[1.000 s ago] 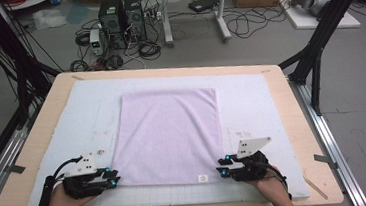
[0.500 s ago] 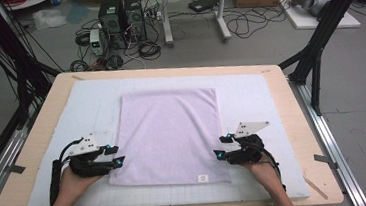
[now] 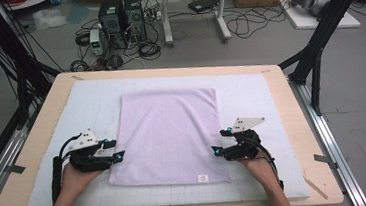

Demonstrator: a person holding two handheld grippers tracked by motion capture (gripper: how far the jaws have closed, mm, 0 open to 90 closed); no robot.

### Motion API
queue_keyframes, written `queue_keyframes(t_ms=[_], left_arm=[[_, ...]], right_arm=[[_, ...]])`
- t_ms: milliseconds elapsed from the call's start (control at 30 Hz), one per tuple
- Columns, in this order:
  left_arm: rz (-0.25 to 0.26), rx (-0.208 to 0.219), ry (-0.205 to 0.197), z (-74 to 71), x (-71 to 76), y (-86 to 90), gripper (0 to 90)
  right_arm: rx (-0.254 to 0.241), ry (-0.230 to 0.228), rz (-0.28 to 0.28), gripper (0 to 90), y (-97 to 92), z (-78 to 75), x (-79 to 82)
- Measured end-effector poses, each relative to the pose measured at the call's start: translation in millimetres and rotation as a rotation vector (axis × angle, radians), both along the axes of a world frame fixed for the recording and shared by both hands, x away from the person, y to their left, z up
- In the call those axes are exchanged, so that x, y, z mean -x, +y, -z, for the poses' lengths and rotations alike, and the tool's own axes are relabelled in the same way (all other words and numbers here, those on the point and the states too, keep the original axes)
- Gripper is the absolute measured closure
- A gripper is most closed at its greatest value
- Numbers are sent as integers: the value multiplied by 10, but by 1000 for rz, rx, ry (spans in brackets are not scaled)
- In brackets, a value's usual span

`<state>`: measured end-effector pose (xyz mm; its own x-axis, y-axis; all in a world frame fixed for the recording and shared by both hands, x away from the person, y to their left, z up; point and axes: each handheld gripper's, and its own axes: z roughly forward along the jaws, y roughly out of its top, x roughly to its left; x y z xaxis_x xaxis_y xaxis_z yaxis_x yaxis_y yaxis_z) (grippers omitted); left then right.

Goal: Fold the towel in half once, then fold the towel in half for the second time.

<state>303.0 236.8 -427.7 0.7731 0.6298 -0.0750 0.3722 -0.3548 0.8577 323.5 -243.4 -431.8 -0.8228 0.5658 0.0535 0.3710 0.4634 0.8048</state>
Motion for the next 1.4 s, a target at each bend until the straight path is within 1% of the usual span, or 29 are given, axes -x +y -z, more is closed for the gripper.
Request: queue_keyframes(t_ms=[167, 200, 233, 367, 667, 833, 867, 1000, 1067, 1100, 1167, 1233, 1300, 1400], left_arm=[[4, 6, -2, -3, -7, -15, 430], [7, 2, -3, -3, -13, -16, 431], [5, 7, 1, 1, -15, -25, 430], [12, -7, -1, 6, -19, -35, 427], [13, -6, 0, 5, -25, -25, 420], [16, -17, -2, 6, -32, -26, 417], [19, -21, -2, 5, -35, -23, 416], [13, -26, 0, 6, -31, -19, 412], [18, -41, -1, -2, -35, -16, 411], [14, -39, -1, -3, -34, -20, 407], [15, -45, 0, -18, -37, -29, 402], [11, -55, -4, -47, -51, -32, 396], [12, -58, -3, -81, -68, -31, 383], [7, -60, -4, -147, -131, -10, 370]], right_arm=[[16, 0, -10, 242, 44, 8, 31], [16, 0, -12, 239, 45, 7, 36], [16, -5, -10, 238, 46, 6, 43], [10, -4, -6, 235, 35, 4, 55], [11, -6, -9, 234, 42, 8, 59], [11, -6, -4, 232, 45, 0, 71], [16, -13, -8, 232, 46, 2, 68], [16, -8, -9, 230, 55, 8, 66], [17, -3, -10, 225, 57, 10, 65], [17, 3, -9, 221, 60, 8, 72], [14, 4, -13, 213, 62, 1, 71], [3, 11, -13, 201, 68, -20, 75], [-8, 21, -15, 193, 74, -41, 64], [13, 27, -21, 184, 71, -87, -8]])
